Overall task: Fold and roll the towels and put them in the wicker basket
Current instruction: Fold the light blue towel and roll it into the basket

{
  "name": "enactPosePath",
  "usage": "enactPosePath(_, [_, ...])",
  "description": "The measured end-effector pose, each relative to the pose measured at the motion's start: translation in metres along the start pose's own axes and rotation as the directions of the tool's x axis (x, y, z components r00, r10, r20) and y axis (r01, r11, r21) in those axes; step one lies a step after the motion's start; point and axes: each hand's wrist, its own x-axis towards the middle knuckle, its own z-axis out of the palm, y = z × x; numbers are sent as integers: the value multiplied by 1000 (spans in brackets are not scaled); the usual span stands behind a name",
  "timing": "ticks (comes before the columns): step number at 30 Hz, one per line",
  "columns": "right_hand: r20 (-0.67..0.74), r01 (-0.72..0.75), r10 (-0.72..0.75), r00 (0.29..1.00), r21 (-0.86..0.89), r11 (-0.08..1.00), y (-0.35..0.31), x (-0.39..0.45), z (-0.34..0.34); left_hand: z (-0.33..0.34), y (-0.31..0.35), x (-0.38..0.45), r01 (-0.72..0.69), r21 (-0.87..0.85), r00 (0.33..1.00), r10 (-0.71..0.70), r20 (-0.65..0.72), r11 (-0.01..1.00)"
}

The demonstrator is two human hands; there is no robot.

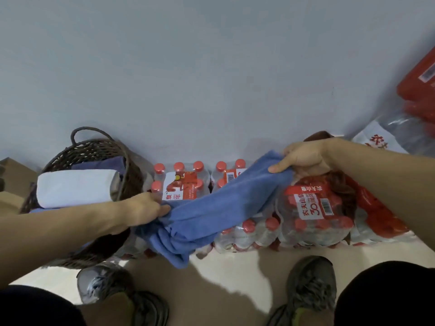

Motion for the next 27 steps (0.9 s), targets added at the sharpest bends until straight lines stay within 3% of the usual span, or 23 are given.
enactPosePath(3, [-131, 62, -46, 990, 124, 990, 2, 26, 12, -11, -13, 14, -93, -64, 974, 77, -213, 994])
enactPosePath(5, [-261, 116, -75, 962, 147, 982, 7, 46, 26, -15, -10, 25, -187, -209, 955, 129, -266, 960])
enactPosePath(7, [-410, 188, -120, 904, 129, 974, 12, 63, 40, -13, -4, 42, -250, -248, 934, 166, -316, 936])
enactPosePath(9, [-532, 198, -138, 836, 58, 978, 15, 75, 49, -6, 0, 64, -262, -117, 893, 195, -405, 958])
enactPosePath(11, [-587, 126, -104, 803, -3, 992, 16, 84, 55, 4, -1, 82, -173, 17, 873, 162, -459, 985])
enactPosePath(14, [-586, -143, -20, 810, -231, 962, 14, 91, 61, 18, -3, 97, 38, -18, 897, -42, -439, 999])
enactPosePath(16, [-606, -251, 22, 795, -297, 921, 11, 88, 65, 24, 1, 96, 70, -37, 883, -80, -462, 997])
enactPosePath(18, [-616, -253, 44, 787, -256, 933, 11, 85, 68, 28, 4, 84, -6, -26, 863, -8, -505, 1000])
enactPosePath(22, [-515, -160, 190, 836, 102, 982, 22, 68, 82, 44, -13, 35, -133, 148, 811, 194, -552, 980])
enactPosePath(27, [-459, -171, 236, 856, 179, 969, 35, 41, 87, 71, -49, -2, -9, 442, 916, 185, -356, 897])
